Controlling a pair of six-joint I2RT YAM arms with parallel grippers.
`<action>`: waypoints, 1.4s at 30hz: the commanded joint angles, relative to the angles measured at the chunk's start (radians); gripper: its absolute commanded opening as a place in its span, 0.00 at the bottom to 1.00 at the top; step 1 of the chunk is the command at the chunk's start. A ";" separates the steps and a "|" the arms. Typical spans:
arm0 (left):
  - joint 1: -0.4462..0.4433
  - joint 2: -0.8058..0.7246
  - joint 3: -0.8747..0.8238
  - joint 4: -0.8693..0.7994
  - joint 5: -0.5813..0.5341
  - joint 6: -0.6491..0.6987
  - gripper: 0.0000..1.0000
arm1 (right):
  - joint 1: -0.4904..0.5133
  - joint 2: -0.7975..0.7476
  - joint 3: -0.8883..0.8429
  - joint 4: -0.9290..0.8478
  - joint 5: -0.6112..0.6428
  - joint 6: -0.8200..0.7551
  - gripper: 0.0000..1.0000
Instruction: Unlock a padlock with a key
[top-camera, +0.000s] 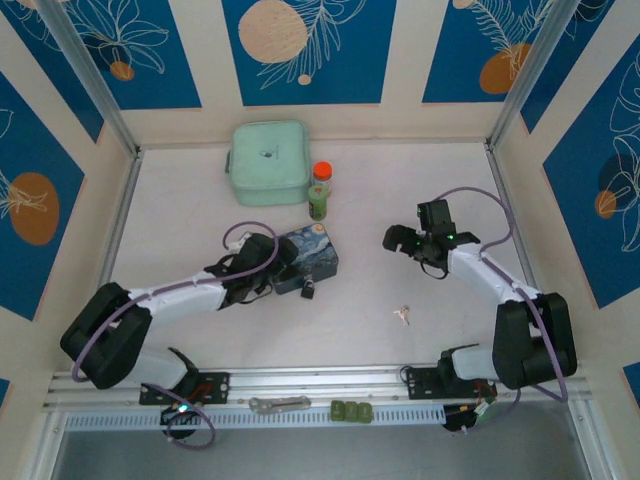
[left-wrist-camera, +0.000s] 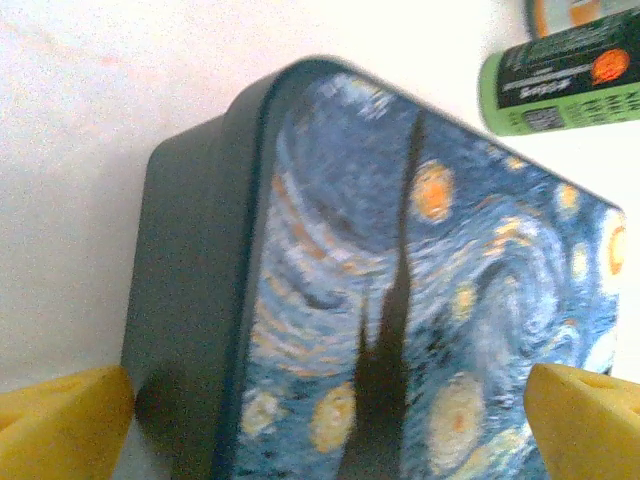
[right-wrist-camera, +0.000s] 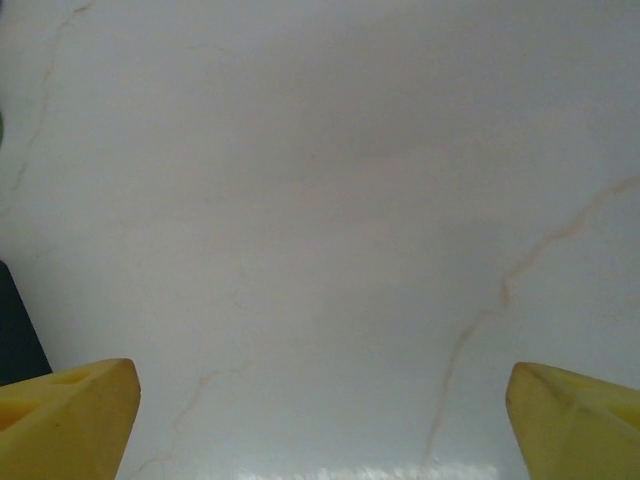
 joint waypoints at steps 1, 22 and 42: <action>0.028 -0.049 0.027 0.002 -0.058 0.088 1.00 | 0.011 -0.053 0.033 -0.190 -0.032 0.023 0.89; 0.094 -0.172 0.100 0.109 0.143 0.488 1.00 | 0.388 -0.064 -0.159 -0.420 0.041 0.367 0.73; 0.087 -0.142 0.079 0.192 0.162 0.443 1.00 | 0.559 0.090 -0.033 -0.226 -0.056 0.350 0.64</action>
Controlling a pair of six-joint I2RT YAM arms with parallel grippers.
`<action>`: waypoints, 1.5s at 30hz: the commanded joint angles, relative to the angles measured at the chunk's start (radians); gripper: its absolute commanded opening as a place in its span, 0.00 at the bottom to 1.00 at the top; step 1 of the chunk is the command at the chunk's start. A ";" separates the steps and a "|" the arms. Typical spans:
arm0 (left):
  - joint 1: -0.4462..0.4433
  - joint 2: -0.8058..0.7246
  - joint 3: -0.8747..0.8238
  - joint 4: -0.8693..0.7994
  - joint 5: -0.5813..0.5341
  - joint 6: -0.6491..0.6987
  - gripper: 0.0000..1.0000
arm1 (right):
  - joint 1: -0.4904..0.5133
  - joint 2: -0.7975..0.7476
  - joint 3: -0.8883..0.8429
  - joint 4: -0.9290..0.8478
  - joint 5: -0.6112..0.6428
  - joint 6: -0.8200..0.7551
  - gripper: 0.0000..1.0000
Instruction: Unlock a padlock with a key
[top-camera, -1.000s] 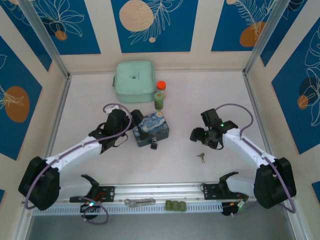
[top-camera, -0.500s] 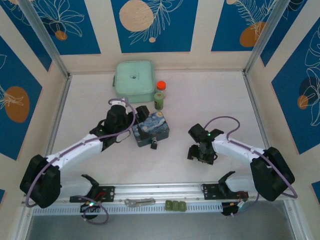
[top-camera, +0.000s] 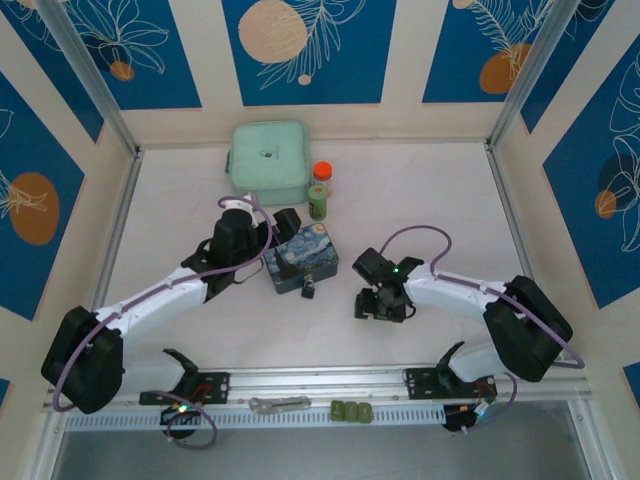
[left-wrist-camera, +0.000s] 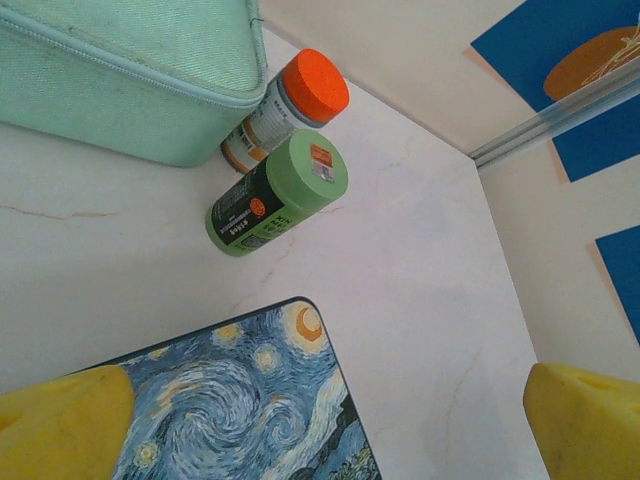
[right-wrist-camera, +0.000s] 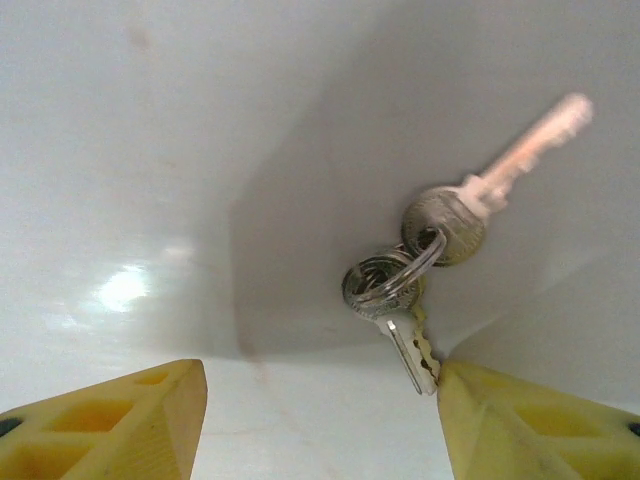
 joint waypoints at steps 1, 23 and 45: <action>-0.006 -0.003 -0.009 0.031 0.017 -0.010 1.00 | 0.006 -0.001 0.057 -0.005 -0.042 0.030 0.64; -0.007 -0.047 -0.038 0.021 -0.031 -0.001 1.00 | -0.202 -0.005 0.005 0.099 -0.054 0.155 0.49; -0.007 -0.084 -0.059 0.013 -0.073 -0.010 1.00 | -0.054 0.091 0.051 0.099 -0.010 0.205 0.22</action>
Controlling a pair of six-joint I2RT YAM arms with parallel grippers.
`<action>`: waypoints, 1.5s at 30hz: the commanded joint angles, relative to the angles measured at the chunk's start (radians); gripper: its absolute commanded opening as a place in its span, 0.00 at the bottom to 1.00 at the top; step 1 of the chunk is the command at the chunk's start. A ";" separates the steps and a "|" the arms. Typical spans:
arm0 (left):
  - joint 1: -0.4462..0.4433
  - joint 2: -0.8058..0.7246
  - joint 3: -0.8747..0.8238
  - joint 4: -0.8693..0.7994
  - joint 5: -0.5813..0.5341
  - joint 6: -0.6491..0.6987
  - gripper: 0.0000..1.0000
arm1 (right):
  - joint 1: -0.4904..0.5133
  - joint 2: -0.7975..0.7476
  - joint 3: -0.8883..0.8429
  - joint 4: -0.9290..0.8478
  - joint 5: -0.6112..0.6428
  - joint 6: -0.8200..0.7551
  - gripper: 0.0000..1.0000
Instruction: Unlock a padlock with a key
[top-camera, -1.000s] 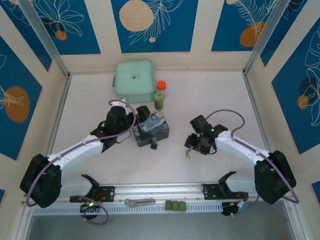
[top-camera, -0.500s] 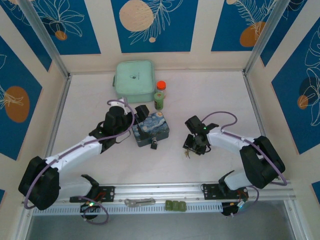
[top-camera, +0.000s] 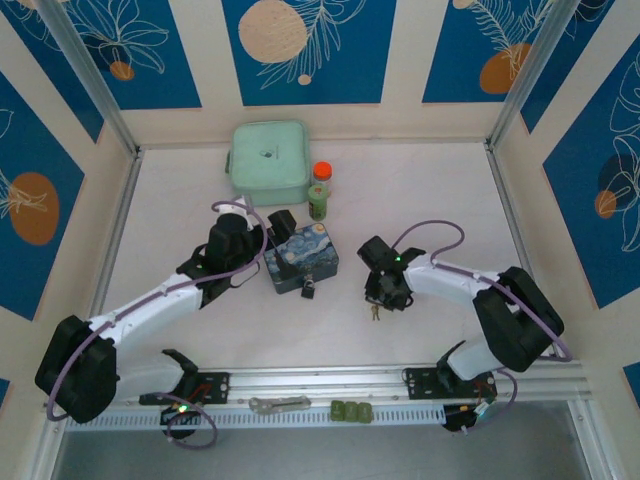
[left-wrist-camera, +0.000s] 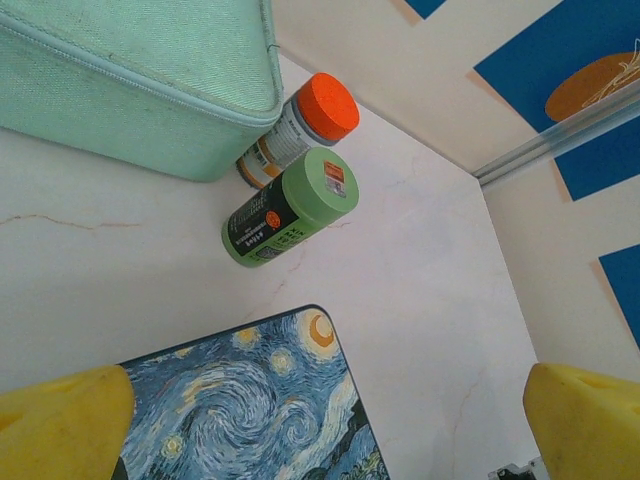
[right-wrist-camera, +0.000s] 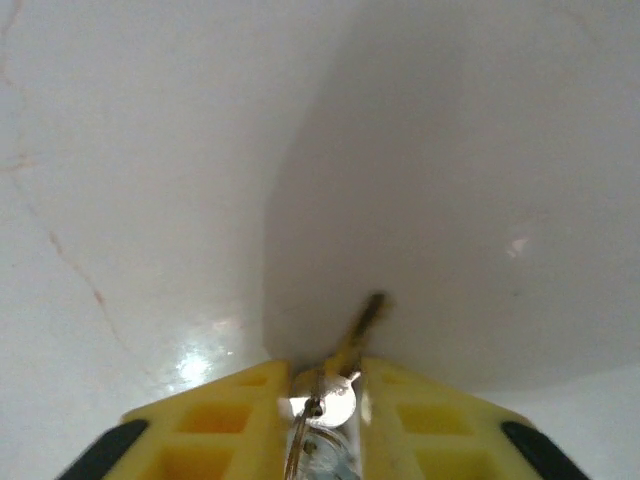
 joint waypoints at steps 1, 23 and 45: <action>-0.007 -0.030 -0.017 0.010 -0.025 -0.011 1.00 | 0.037 0.033 0.021 0.051 -0.085 0.012 0.21; -0.007 -0.015 0.005 0.051 0.074 0.012 1.00 | -0.084 -0.093 0.031 0.146 -0.204 -0.510 0.00; -0.130 0.159 0.028 0.310 0.083 -0.119 1.00 | -0.287 -0.172 0.053 0.149 -0.372 -0.379 0.00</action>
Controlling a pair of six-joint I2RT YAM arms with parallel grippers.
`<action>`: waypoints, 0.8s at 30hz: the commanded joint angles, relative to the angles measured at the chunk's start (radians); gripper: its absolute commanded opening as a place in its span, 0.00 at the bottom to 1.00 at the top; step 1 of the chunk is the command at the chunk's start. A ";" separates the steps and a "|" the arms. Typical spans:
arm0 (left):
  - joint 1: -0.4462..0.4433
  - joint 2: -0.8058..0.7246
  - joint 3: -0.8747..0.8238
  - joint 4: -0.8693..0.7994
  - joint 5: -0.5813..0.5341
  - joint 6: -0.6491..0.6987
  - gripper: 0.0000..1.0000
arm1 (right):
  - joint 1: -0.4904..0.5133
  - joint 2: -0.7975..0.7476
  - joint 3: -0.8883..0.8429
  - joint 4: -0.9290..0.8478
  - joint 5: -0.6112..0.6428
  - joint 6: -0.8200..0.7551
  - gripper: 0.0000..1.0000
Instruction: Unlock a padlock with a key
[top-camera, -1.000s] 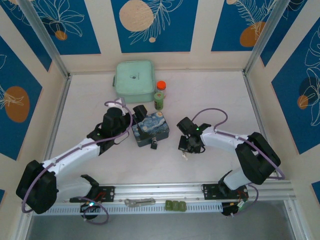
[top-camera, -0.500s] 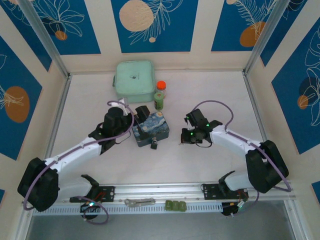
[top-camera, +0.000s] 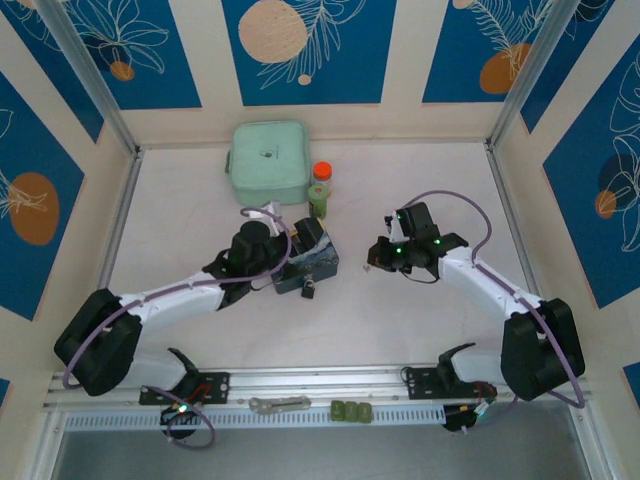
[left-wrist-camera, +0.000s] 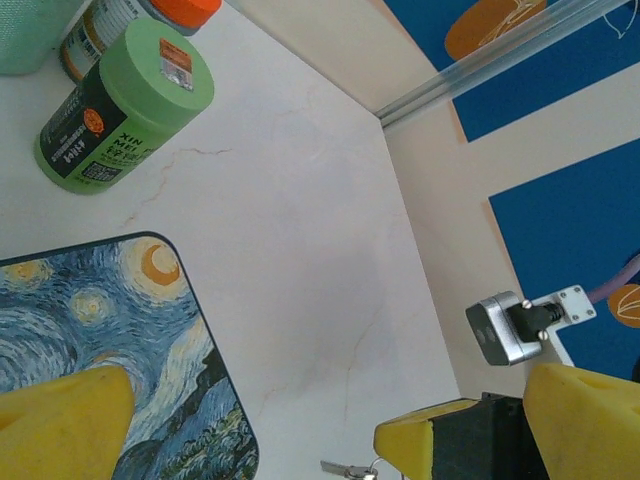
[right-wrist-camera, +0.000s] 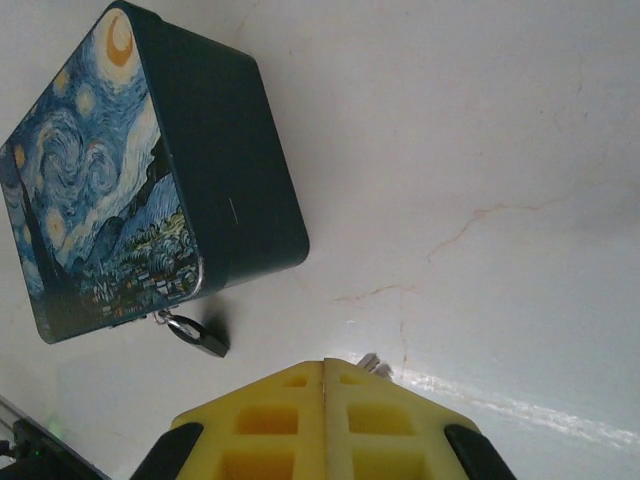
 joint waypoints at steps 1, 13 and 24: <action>-0.004 -0.003 0.041 0.038 -0.016 0.012 1.00 | -0.004 0.017 -0.030 0.012 0.009 0.061 0.00; -0.004 -0.054 0.033 -0.026 -0.057 0.050 1.00 | 0.018 0.157 -0.085 0.030 0.130 0.113 0.00; -0.004 -0.057 0.037 -0.033 -0.070 0.063 1.00 | 0.108 0.136 -0.107 -0.079 0.276 0.127 0.16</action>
